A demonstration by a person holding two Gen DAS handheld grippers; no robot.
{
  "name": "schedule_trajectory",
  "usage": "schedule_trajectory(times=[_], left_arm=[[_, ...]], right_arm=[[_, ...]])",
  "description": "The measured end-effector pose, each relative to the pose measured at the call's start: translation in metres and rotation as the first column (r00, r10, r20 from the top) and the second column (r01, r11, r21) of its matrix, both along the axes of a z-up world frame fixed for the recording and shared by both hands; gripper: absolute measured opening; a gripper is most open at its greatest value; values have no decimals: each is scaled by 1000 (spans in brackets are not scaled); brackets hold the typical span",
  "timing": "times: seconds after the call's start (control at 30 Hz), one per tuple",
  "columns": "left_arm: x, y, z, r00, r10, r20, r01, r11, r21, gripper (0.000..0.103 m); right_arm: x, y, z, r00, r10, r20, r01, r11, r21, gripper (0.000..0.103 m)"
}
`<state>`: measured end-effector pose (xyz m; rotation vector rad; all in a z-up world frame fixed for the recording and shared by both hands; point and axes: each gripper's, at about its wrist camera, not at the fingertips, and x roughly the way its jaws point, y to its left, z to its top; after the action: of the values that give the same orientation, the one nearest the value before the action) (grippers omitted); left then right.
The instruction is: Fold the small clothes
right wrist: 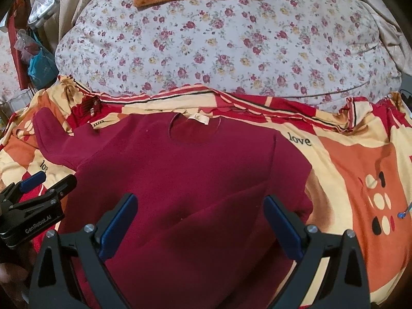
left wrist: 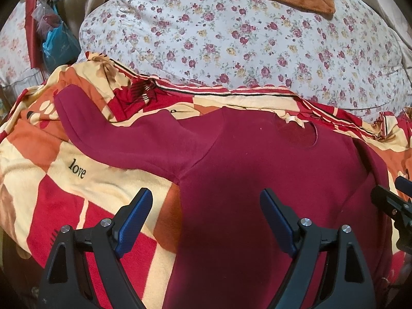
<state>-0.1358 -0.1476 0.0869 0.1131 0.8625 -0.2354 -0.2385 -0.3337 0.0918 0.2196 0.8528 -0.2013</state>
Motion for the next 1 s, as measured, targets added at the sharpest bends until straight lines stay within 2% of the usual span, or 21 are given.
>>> schedule_trajectory(times=[1.0], left_arm=[[15,16,-13,998,50,-24,-49,999,20,68]], right_arm=[[20,16,-14,998,46,-54,-46,999,-2,100]])
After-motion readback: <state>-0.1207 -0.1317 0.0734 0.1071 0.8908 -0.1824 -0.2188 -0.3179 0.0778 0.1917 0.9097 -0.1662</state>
